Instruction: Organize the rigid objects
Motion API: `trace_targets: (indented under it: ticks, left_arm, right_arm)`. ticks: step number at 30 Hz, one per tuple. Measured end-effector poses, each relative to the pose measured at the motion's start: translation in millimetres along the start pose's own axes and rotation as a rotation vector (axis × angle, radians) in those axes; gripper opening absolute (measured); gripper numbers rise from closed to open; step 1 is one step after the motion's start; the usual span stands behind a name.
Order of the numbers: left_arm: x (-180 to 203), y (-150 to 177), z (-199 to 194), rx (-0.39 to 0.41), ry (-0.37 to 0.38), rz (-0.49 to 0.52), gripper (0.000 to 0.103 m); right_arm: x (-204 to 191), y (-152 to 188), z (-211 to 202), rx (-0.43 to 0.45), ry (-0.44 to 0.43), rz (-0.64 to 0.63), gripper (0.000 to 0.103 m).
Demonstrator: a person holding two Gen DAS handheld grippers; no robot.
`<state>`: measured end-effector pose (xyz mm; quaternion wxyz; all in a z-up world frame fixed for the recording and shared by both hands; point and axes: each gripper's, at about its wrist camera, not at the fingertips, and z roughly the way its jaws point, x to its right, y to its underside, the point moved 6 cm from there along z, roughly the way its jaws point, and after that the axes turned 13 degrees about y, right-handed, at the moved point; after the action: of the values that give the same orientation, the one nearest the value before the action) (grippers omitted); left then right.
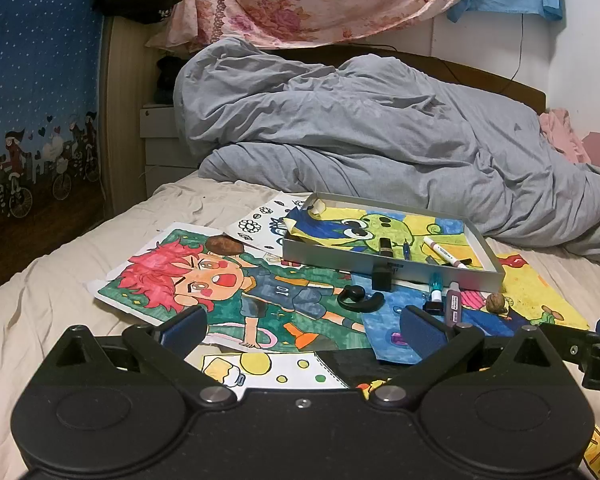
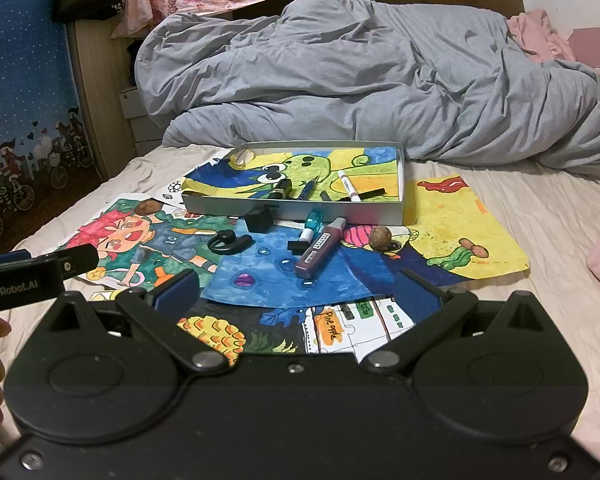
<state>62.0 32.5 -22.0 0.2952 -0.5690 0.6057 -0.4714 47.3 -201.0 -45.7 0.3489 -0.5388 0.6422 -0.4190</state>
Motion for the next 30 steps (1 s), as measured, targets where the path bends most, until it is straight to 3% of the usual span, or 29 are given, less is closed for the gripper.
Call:
trace_targets:
  ticks: [30]
  left_arm:
    - [-7.4, 5.0, 21.9, -0.066, 0.027, -0.046, 0.102]
  right_arm:
    - [0.6, 6.8, 17.0, -0.062, 0.043, 0.018, 0.102]
